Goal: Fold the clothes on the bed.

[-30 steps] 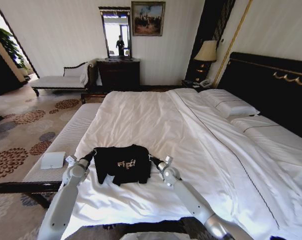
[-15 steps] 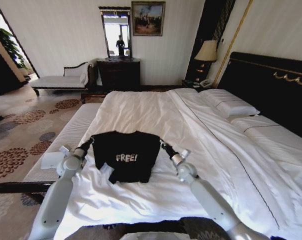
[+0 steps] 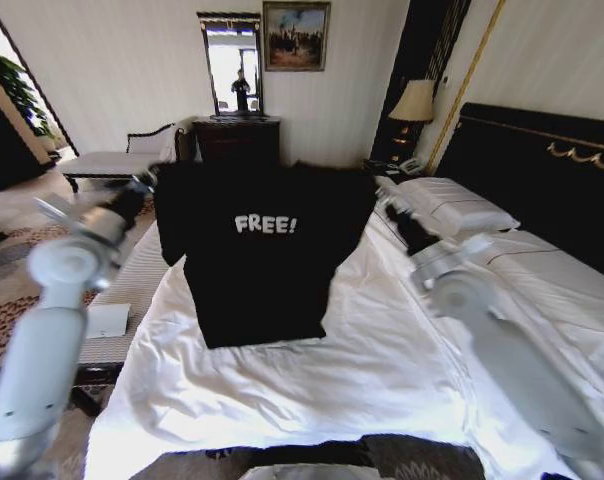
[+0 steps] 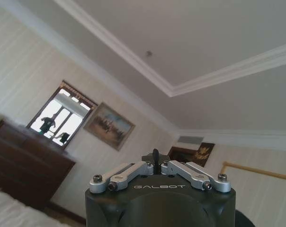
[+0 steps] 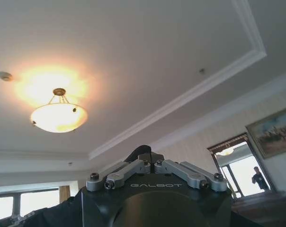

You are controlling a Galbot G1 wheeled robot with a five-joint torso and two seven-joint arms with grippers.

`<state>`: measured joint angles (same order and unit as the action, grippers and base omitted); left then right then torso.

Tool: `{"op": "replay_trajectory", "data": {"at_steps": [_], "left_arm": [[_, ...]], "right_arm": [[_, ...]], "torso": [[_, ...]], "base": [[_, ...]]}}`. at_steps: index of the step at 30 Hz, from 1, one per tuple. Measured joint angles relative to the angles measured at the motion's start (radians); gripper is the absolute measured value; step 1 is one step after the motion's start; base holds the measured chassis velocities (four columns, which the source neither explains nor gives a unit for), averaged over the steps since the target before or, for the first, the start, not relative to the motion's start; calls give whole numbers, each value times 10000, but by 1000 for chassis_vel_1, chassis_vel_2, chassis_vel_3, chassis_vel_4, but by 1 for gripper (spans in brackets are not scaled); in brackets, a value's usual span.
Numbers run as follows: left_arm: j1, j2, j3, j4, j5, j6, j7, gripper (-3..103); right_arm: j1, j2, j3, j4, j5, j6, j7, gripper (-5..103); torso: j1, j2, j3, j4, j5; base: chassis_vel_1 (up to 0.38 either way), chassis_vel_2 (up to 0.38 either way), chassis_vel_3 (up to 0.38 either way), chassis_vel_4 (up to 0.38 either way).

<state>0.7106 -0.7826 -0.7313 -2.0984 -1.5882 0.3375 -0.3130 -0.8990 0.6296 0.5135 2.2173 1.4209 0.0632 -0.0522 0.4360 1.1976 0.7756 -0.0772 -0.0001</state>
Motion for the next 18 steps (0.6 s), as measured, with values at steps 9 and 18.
{"op": "replay_trajectory", "data": {"at_steps": [9,18], "left_arm": [[2904,580,-2797,-2604,-816,52,35,2],[5989,221,-6273,-4160,-2287,200,178,2]], "right_arm": [[-2880,-72,3199,2193,79,-457,663,0],[-5829,991,6407,2969,102,-1514,1406,0]], "torso": [[0,0,0,0,3],[-3,1,-1,1,2]], "base": [[0,0,0,0],[0,0,0,0]]}}
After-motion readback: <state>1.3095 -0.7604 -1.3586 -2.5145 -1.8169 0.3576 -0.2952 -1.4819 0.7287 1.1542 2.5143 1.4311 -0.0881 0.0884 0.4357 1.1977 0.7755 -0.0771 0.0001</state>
